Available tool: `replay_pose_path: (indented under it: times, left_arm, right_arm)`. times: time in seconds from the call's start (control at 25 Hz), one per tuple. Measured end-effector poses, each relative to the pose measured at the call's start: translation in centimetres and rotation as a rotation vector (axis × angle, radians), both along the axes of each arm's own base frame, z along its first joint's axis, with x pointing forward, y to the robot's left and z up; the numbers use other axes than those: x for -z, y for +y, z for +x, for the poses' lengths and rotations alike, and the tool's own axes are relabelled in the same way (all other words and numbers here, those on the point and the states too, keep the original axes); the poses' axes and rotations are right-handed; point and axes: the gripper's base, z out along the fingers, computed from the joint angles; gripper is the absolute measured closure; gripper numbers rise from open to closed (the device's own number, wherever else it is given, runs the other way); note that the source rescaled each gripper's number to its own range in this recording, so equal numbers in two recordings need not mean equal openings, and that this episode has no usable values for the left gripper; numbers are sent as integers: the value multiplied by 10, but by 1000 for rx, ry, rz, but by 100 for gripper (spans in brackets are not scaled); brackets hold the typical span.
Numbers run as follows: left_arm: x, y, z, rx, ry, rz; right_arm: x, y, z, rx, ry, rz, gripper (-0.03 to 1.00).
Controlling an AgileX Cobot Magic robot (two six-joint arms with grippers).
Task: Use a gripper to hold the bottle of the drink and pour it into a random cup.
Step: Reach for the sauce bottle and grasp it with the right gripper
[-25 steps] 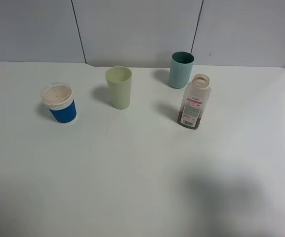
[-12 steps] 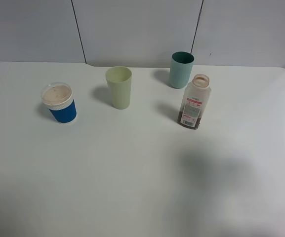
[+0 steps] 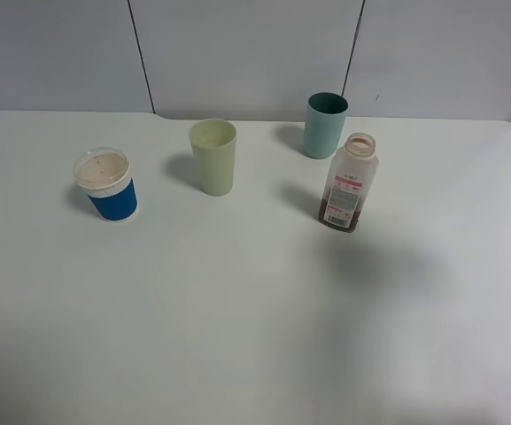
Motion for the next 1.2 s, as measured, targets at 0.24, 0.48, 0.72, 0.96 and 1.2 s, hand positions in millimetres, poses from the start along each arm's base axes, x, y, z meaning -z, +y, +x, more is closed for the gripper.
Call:
replay_pose_path:
  times: [0.24,0.48,0.72,0.96,1.2]
  left_arm:
    - [0,0,0,0,0,0]
    - [0,0,0,0,0,0]
    - [0,0,0,0,0,0]
    - [0,0,0,0,0,0]
    - [0,0,0,0,0,0]
  right_arm:
    - [15,6,28,-77,61,-13,-3]
    - [34,29,48,-229,134,-50,-3]
    - [50,51,66,-364,152,-112,-3]
    - [73,57,85,-380,200,-117,-3]
    - [88,59,99,-411,189,-169,-3]
